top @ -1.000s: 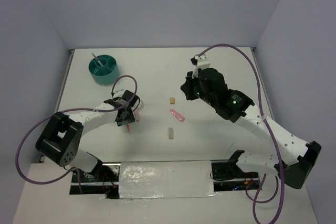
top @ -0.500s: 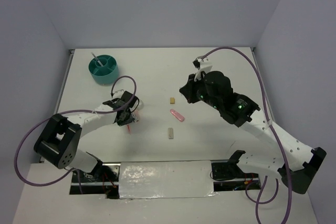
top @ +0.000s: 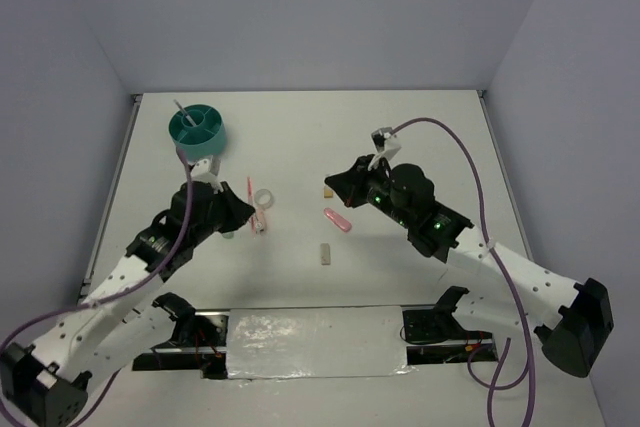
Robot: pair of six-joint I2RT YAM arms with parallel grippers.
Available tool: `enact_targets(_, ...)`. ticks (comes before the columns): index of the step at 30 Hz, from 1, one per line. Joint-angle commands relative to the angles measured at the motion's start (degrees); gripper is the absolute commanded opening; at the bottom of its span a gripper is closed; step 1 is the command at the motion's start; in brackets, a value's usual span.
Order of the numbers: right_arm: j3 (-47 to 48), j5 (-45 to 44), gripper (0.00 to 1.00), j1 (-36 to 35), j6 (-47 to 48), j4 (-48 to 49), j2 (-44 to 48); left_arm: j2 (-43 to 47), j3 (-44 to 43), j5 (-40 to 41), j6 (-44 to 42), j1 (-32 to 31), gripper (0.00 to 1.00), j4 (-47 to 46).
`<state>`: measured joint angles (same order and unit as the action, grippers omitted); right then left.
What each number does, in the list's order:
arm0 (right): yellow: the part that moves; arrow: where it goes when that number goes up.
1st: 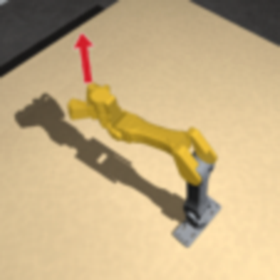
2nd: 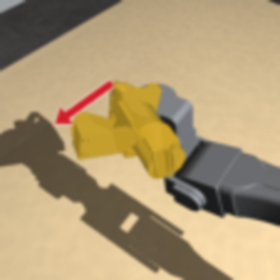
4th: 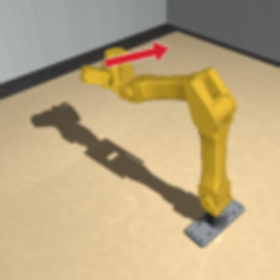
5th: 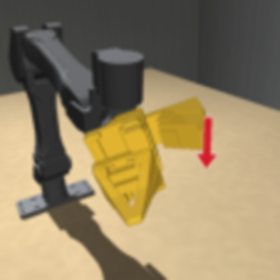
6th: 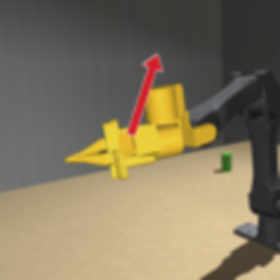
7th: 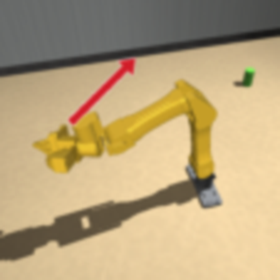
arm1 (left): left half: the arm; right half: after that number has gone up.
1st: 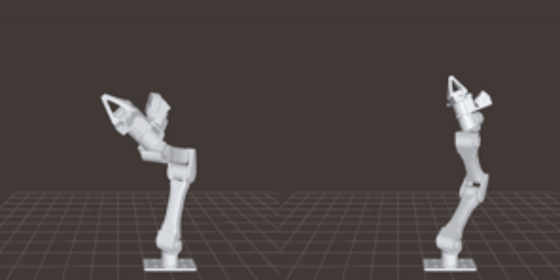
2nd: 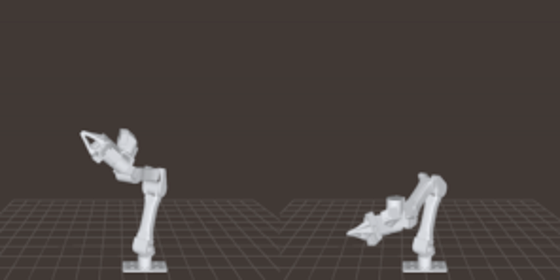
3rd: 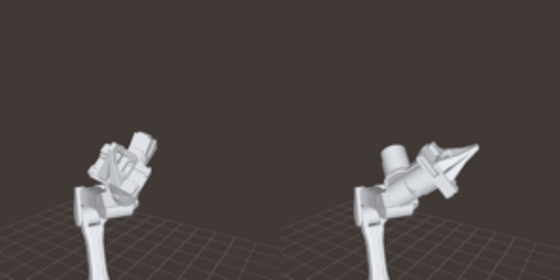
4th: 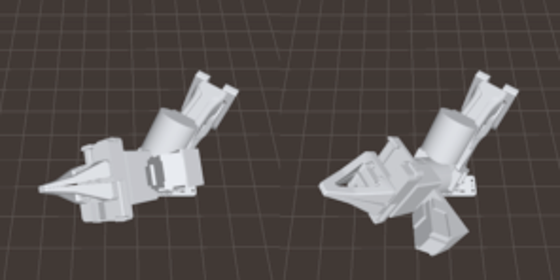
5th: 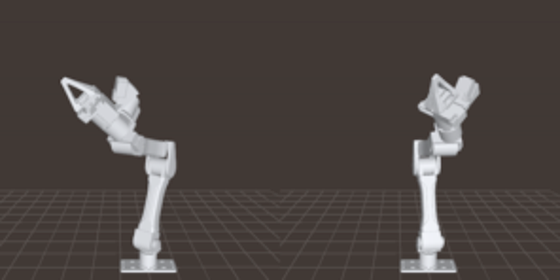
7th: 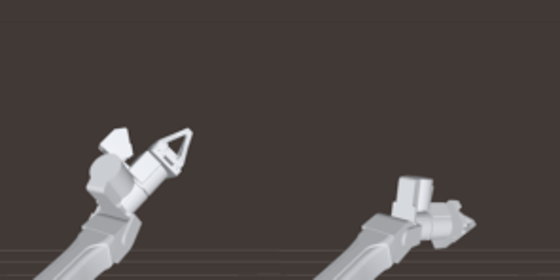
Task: Sort the stationery into containers
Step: Pick up the pen from the center of the board, then close the pen cap on the pen.
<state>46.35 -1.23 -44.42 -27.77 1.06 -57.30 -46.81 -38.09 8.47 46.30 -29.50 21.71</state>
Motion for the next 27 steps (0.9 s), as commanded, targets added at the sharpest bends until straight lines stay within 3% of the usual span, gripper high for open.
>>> enact_targets(1, -5.9, -6.0, 0.0, -0.6, -9.7, 24.1, 4.8, 8.6, 3.3, -17.0, -7.0, -0.6, 0.0, -15.7)
enact_targets(7, -9.7, -18.5, 0.0, -4.6, -13.5, 36.1, 7.7, 16.4, 12.8, -40.2, -4.9, -0.7, 0.0, -44.3)
enact_targets(12, -10.9, -23.4, 0.0, -11.4, -6.9, 47.2, 8.3, 8.2, 14.4, -48.4, 4.5, -0.7, 0.0, -62.3)
enact_targets(14, -10.2, -23.3, 0.0, -12.3, -5.8, 46.7, 8.2, 6.6, 15.1, -49.6, 6.6, -0.7, 0.0, -69.5)
enact_targets(21, -12.4, -14.4, 0.0, -13.8, -3.6, 56.6, 6.2, 2.8, 15.0, -51.0, 11.4, -0.9, 0.0, -77.5)
enact_targets(27, -10.3, -12.6, 0.0, -15.2, -2.8, 54.9, 3.5, 2.4, 15.8, -50.9, 12.1, -1.3, 0.0, -78.9)
